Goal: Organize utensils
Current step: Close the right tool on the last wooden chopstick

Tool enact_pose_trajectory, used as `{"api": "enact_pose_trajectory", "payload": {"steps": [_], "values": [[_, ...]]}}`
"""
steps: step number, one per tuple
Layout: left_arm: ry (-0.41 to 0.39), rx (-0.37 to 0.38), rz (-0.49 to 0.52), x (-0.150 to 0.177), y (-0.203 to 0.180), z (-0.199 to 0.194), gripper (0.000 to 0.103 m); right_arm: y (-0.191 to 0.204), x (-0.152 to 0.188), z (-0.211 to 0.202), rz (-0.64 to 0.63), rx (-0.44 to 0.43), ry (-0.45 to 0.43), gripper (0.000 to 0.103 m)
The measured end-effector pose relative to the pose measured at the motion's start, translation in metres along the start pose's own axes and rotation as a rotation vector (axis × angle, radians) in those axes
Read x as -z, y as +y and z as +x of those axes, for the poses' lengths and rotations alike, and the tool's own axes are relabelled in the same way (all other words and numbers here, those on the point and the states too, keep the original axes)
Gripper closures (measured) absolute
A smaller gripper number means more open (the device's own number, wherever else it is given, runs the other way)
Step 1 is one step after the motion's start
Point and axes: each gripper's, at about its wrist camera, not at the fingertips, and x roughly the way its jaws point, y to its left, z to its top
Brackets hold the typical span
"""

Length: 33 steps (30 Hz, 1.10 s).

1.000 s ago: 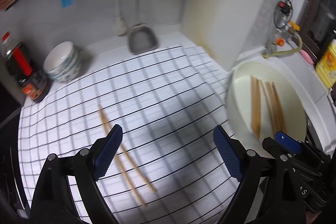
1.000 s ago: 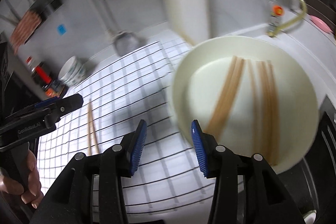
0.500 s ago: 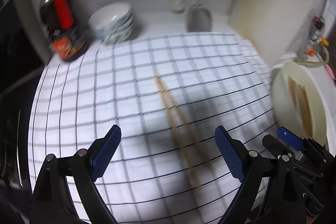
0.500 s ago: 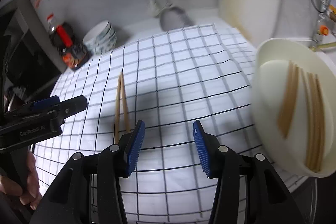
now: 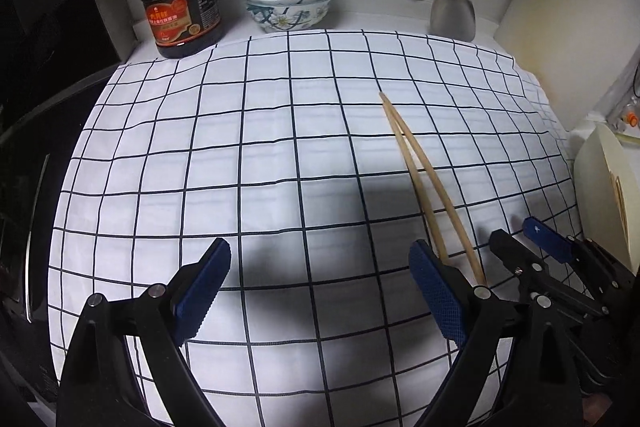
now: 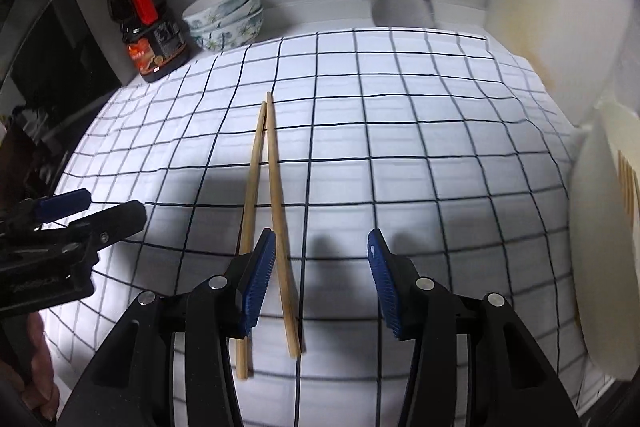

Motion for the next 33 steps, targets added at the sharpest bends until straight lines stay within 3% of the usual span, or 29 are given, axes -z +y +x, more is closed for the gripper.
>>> {"api": "enact_pose_trajectory", "payload": {"steps": [13,14,18,27,33], "values": [[0.010,-0.012,-0.039,0.005,0.005,0.014,0.014,0.019,-0.001,0.033,-0.171,0.031,0.031,0.059],[0.009,-0.011,-0.041,0.005,0.004,0.015,0.014,0.019,-0.001,0.032,-0.170,0.028,0.028,0.062],[0.001,-0.008,-0.040,0.004,-0.005,0.018,0.014,0.016,-0.001,0.031,-0.167,0.023,0.010,0.094],[0.005,-0.003,0.013,-0.001,-0.047,0.037,0.014,-0.024,0.007,0.020,-0.037,0.046,0.002,0.097],[0.005,-0.041,0.050,0.001,-0.067,0.049,0.014,-0.045,0.017,0.010,0.002,0.055,0.007,0.097]]}}
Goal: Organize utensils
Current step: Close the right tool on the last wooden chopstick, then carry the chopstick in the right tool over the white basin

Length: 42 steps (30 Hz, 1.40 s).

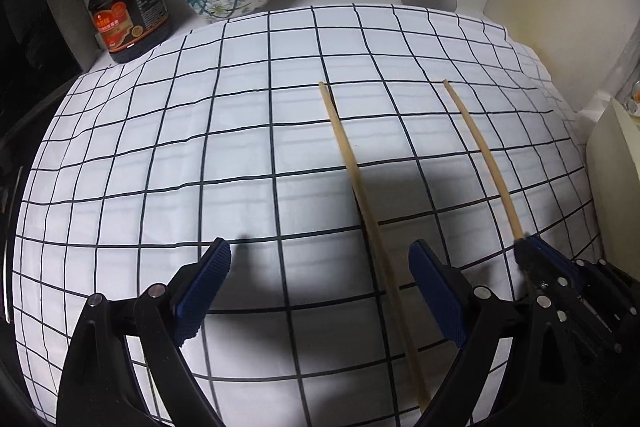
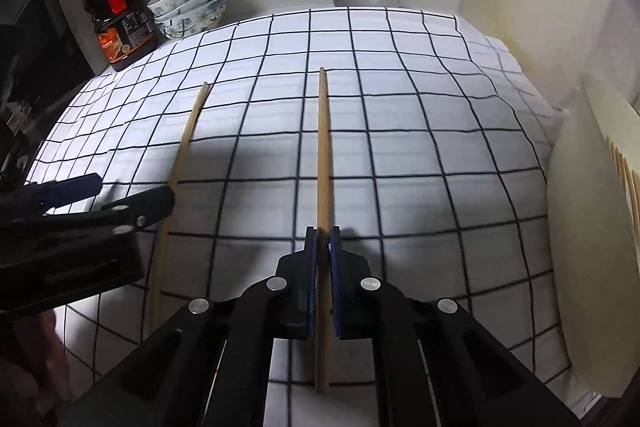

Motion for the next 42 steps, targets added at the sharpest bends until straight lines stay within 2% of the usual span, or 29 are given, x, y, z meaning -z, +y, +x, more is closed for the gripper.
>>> {"api": "enact_pose_trajectory", "payload": {"steps": [3,8,10,11,13,14,16,17,18,19,25,32,36,42], "values": [[0.016,-0.012,0.007,0.002,-0.004,0.008,0.014,-0.002,0.000,0.000,-0.022,0.006,0.003,0.095],[-0.007,-0.012,-0.002,0.003,-0.005,0.007,0.017,-0.003,-0.005,0.004,-0.049,0.028,0.003,0.068],[-0.015,-0.007,0.005,0.003,-0.007,0.005,0.027,-0.001,-0.008,0.007,-0.060,0.042,-0.005,0.065],[-0.023,-0.004,0.010,0.003,-0.008,0.004,0.031,0.000,-0.009,0.008,-0.060,0.039,-0.009,0.066],[-0.032,0.003,0.020,0.004,-0.012,0.002,0.045,0.000,-0.011,0.009,-0.063,0.038,-0.011,0.066],[-0.036,0.010,0.027,0.004,-0.014,0.000,0.050,0.001,-0.011,0.010,-0.063,0.034,-0.009,0.070],[-0.035,0.021,0.041,0.004,-0.018,-0.002,0.072,0.003,-0.012,0.010,-0.075,0.023,-0.006,0.082],[-0.032,0.027,0.047,0.004,-0.019,-0.002,0.078,0.005,-0.013,0.010,-0.084,0.025,-0.006,0.092],[-0.029,0.035,0.054,0.003,-0.021,-0.002,0.090,0.006,-0.013,0.010,-0.092,0.031,-0.003,0.096],[-0.026,0.038,0.059,0.004,-0.023,-0.002,0.094,0.007,-0.014,0.010,-0.091,0.031,0.001,0.097],[0.021,0.074,0.048,0.004,-0.017,-0.005,0.096,-0.004,-0.014,0.006,0.005,-0.026,0.030,0.097],[-0.020,0.102,0.073,-0.010,-0.016,-0.044,0.096,-0.011,-0.016,-0.038,0.110,-0.095,-0.017,0.097],[-0.065,0.140,0.121,-0.021,-0.030,-0.074,0.096,-0.021,-0.023,-0.078,0.121,-0.092,-0.087,0.097],[-0.128,0.221,0.218,-0.038,-0.084,-0.107,0.096,-0.065,-0.019,-0.122,0.180,-0.009,-0.145,0.097]]}}
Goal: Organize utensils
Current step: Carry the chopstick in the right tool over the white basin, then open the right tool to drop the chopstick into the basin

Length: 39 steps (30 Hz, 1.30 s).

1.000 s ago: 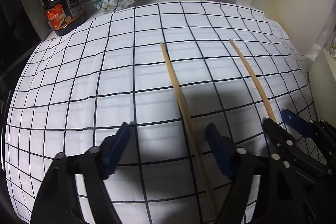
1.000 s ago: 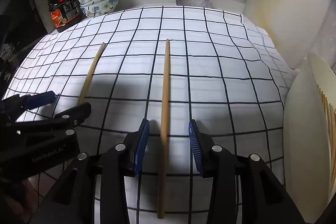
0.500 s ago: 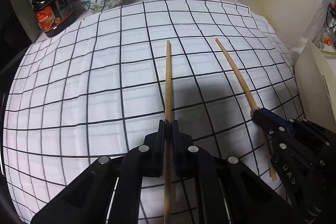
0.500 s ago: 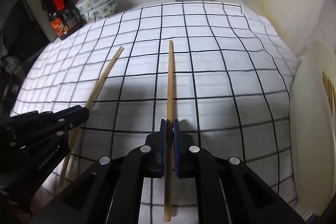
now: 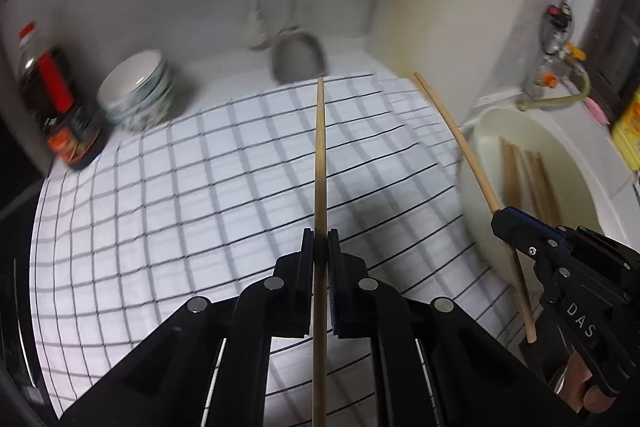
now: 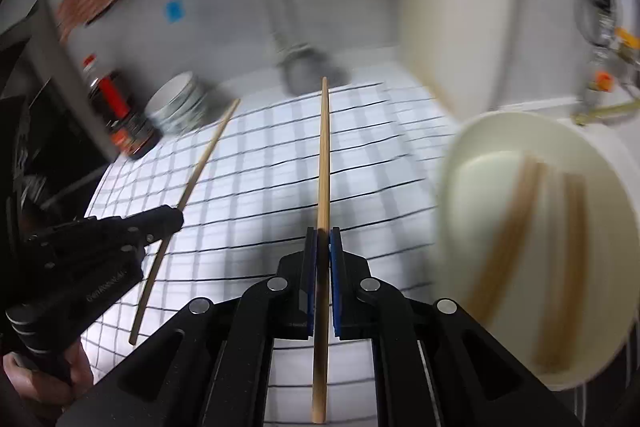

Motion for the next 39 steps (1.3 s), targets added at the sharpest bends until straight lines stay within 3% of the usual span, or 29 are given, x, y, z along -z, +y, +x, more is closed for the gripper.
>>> {"api": "enact_pose_trajectory", "payload": {"steps": [11,18,26,36,38,39], "values": [[-0.042,0.164,0.195,-0.045,-0.132,0.004,0.096,-0.119,0.001,-0.060,0.200,0.179,-0.099,0.097],[0.018,0.231,0.253,-0.056,-0.193,0.033,0.096,-0.186,0.011,-0.061,0.321,0.236,-0.074,0.097],[0.115,0.248,0.274,-0.063,-0.225,0.082,0.096,-0.217,0.015,-0.034,0.382,0.245,-0.006,0.097],[0.194,0.207,0.292,-0.058,-0.237,0.117,0.095,-0.223,0.019,-0.008,0.399,0.229,0.058,0.097],[0.201,0.185,0.291,-0.057,-0.235,0.118,0.090,-0.224,0.018,-0.007,0.395,0.234,0.068,0.097],[0.201,0.172,0.286,-0.058,-0.234,0.117,0.073,-0.225,0.018,-0.007,0.396,0.240,0.067,0.096]]}}
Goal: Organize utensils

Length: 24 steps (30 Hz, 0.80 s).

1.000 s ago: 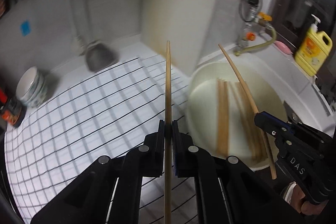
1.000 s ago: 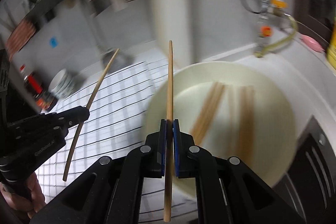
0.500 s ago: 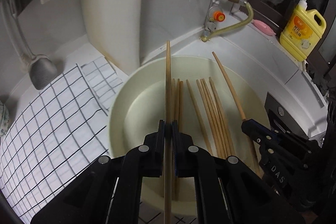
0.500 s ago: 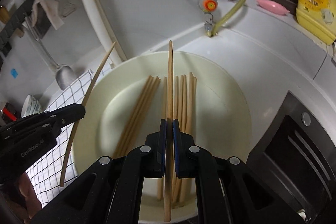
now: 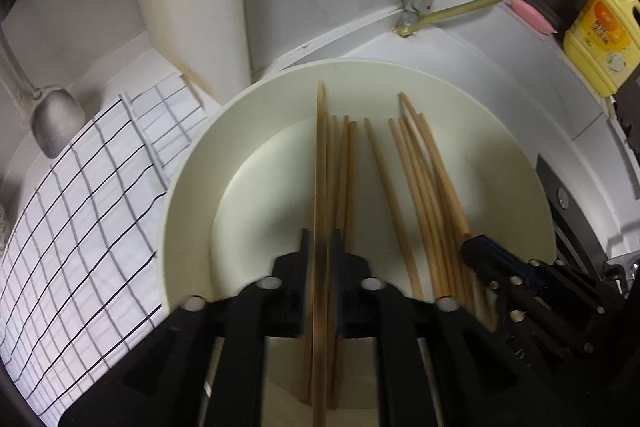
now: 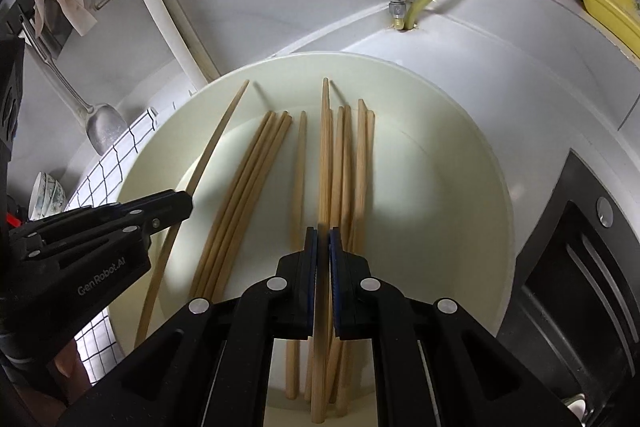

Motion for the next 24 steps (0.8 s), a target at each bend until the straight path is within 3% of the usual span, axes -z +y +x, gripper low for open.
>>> {"api": "enact_pose_trajectory", "payload": {"steps": [1,3,9,15,24], "values": [[-0.005,-0.009,-0.005,0.000,0.001,-0.002,0.049,-0.001,-0.001,-0.003,0.004,0.004,-0.010,0.091],[-0.058,-0.036,-0.013,0.001,0.004,-0.014,0.028,-0.004,-0.002,-0.008,0.009,0.011,-0.024,0.088],[-0.090,-0.080,-0.001,0.002,0.008,-0.036,0.024,-0.011,-0.001,-0.027,0.026,0.028,-0.054,0.082],[-0.124,-0.089,-0.001,0.007,0.009,-0.061,0.020,-0.006,0.005,-0.048,0.030,0.034,-0.080,0.070],[-0.144,-0.089,-0.004,0.016,0.007,-0.084,0.016,0.002,0.012,-0.074,0.029,0.046,-0.103,0.063]]}}
